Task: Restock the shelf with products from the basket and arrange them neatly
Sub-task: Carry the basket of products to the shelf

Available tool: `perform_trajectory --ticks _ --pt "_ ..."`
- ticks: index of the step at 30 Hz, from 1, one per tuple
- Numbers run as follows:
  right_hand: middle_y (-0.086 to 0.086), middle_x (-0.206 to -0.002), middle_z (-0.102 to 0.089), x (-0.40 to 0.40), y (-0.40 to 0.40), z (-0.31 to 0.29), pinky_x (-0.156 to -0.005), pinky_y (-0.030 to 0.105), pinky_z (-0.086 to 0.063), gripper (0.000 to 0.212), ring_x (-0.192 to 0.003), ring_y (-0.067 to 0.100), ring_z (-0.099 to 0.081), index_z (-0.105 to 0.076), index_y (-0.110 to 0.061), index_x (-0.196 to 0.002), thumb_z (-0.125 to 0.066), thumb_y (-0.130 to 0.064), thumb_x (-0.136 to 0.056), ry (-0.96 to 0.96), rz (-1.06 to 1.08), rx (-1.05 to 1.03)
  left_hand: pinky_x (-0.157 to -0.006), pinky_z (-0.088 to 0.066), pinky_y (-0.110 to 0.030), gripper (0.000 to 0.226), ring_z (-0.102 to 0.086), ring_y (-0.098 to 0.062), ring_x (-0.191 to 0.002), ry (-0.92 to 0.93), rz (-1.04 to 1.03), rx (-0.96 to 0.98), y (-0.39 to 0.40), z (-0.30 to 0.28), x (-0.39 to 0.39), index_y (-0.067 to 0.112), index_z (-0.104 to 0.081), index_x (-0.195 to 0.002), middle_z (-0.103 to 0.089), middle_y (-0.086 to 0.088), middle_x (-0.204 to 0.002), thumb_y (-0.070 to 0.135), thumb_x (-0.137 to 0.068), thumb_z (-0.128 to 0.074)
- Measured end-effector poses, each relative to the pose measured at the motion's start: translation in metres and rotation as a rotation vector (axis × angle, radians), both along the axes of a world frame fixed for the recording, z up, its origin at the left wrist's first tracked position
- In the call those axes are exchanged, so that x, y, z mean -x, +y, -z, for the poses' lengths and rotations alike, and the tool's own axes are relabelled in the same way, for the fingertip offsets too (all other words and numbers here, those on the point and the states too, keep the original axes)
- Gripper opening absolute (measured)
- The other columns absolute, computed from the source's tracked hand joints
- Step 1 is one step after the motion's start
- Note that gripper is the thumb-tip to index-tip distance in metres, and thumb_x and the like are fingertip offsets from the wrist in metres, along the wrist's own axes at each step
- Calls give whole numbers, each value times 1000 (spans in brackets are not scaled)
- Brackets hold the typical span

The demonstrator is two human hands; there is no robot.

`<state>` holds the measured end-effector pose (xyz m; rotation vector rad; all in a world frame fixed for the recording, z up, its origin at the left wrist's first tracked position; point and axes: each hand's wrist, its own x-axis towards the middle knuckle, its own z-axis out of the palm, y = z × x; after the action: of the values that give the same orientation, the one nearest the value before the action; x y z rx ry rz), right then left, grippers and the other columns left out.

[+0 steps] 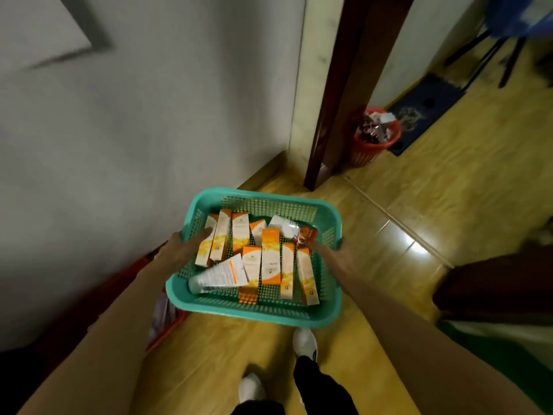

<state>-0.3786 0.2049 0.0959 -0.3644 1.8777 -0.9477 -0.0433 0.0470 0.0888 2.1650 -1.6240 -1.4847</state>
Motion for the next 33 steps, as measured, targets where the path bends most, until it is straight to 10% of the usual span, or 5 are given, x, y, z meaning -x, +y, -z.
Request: perform_trajectory --ticks 13,18,21,27,33 --pt "3 -90 -69 -28 276 -148 -66 32 -51 35 -83 21 -67 -61 -22 -102 -79 -33 -75 9 282 43 -65 -52 -32 44 -65 -21 -80 72 405 25 195 -187 51 13 -55 -117 -65 -4 -89 46 -91 -67" --pt "0 -92 -64 -38 404 -166 -69 33 -49 53 -82 19 -62 -55 -20 -111 -80 -43 -70 -2 492 -41 -81 -59 -52 104 -71 -39 -96 -72 592 -278 216 -135 55 15 -56 -131 -69 -20 -117 77 -52 -83" --pt "7 -103 -65 -40 478 -162 -78 39 -55 65 -91 27 -64 -54 -16 -117 -80 -50 -68 -8 599 -71 -64 -58 -32 102 -71 -28 -78 -178 748 -313 292 -181 96 7 -58 -124 -72 -17 -107 85 -59 -70" --pt "6 -87 -70 -34 623 -172 -63 30 -51 40 -76 20 -66 -65 -11 -99 -78 -42 -77 15 695 -84 -101 -49 -44 104 -60 -35 -118 -291 977 -395 432 -206 170 7 -36 -148 -51 -20 -145 75 -75 -66" --pt "4 -85 -67 -29 789 -179 -59 27 -45 27 -75 17 -63 -64 -15 -93 -75 -37 -81 -6 878 -48 -105 -47 -52 98 -67 -37 -111 -317 1151 -524 575 -204 242 3 -57 -131 -68 -22 -122 64 -59 -83"
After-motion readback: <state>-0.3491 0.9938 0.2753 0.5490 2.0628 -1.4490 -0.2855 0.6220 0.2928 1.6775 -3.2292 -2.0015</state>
